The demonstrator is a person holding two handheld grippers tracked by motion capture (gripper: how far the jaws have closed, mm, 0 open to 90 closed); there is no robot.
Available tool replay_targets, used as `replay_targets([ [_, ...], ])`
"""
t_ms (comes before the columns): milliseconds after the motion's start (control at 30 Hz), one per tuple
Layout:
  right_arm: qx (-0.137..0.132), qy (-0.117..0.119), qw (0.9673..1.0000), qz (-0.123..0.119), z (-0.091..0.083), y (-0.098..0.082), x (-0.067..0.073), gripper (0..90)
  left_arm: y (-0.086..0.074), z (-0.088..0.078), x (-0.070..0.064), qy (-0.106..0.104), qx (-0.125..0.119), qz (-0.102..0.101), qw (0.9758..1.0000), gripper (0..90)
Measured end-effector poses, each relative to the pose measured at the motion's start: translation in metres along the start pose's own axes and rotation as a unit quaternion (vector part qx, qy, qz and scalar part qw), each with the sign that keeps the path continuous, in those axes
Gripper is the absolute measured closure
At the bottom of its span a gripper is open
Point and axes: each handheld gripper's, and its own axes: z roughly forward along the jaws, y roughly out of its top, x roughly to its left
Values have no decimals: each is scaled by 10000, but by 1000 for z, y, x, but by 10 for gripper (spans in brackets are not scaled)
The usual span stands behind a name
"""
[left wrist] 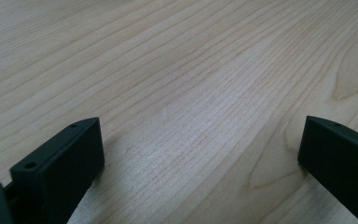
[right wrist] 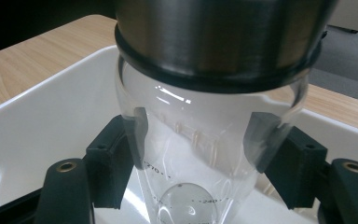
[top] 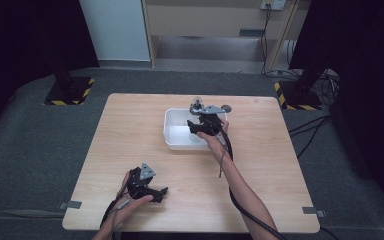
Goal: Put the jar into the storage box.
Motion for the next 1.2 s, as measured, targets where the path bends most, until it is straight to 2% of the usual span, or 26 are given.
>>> replay_targets([
  [267,0,8,10000,-8,-1,-1,2,303,0,0,0,0,1,-1,10000,0],
  [467,39,16,9999,142,-5,-2,1,206,0,0,0,-1,1,-1,10000,0],
  [767,-35,58,9998,211,-18,-4,0,77,0,0,0,0,1,-1,10000,0],
  [1200,-47,146,9997,192,-35,-14,3,54,0,0,0,0,2,1,10000,0],
])
